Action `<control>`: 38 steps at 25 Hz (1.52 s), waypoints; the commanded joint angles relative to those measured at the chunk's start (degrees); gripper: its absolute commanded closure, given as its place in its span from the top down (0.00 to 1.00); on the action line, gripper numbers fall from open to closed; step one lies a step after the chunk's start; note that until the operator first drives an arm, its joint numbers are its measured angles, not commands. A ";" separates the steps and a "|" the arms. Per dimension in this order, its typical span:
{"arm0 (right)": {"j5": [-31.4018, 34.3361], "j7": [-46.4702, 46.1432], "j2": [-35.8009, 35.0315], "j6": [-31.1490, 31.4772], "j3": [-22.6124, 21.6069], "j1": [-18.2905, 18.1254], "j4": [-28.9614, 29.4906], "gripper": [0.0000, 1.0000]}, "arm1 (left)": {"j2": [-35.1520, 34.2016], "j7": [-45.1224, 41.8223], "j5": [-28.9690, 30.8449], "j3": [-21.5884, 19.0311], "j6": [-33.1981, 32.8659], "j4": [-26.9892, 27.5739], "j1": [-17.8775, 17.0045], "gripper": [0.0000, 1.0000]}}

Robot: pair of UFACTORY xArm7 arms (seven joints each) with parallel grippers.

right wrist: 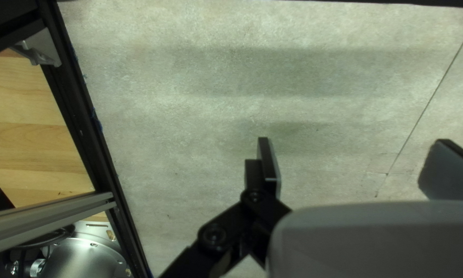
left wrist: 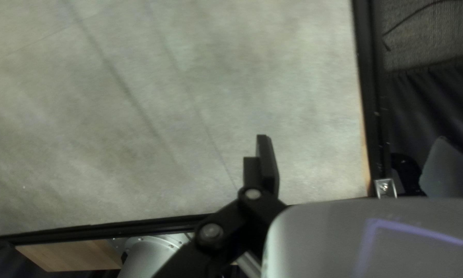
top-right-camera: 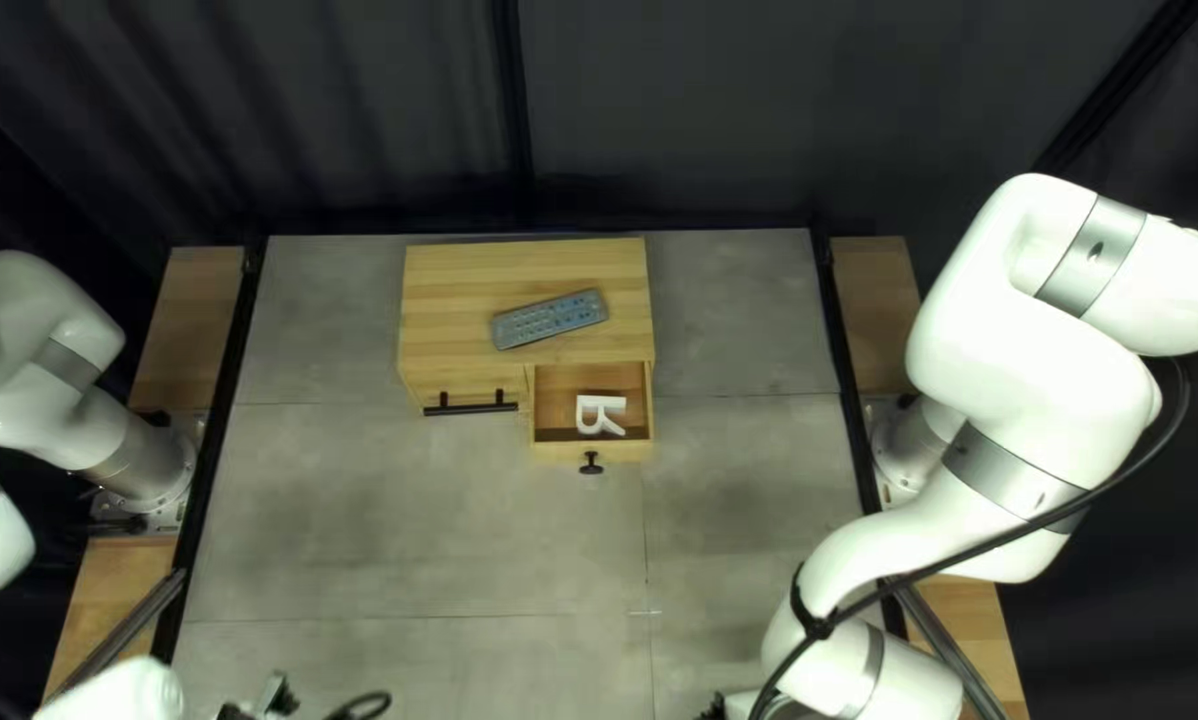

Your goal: Open drawers and place objects into drawer and close

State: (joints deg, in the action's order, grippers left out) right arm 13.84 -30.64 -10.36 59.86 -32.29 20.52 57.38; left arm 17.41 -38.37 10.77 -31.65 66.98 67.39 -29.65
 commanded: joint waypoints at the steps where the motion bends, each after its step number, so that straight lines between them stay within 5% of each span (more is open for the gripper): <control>1: 0.00 0.00 0.00 0.00 0.00 0.00 0.00 1.00 | -0.23 1.49 -1.84 -0.64 -2.29 -1.39 0.74 1.00; 9: 1.33 0.05 -0.73 0.06 0.04 0.40 0.27 1.00 | -0.23 1.49 -1.84 -0.64 -2.29 -1.39 0.74 1.00; 15: 2.96 -2.07 -5.90 4.31 1.43 0.02 8.12 1.00 | -0.23 1.49 -1.84 -0.64 -2.29 -1.39 0.74 1.00; 25: -1.70 -5.23 4.36 8.23 4.01 -4.91 6.25 1.00 | -0.23 1.49 -1.84 -0.64 -2.29 -1.39 0.74 1.00; 38: -1.72 -5.28 4.77 12.52 6.37 -7.26 10.93 1.00 | -0.23 1.49 -1.84 -0.64 -2.29 -1.39 0.74 1.00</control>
State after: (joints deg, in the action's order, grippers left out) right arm 12.32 -35.82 -5.24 71.78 -26.16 13.50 67.65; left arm 17.17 -36.88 8.93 -32.28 64.69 66.01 -28.91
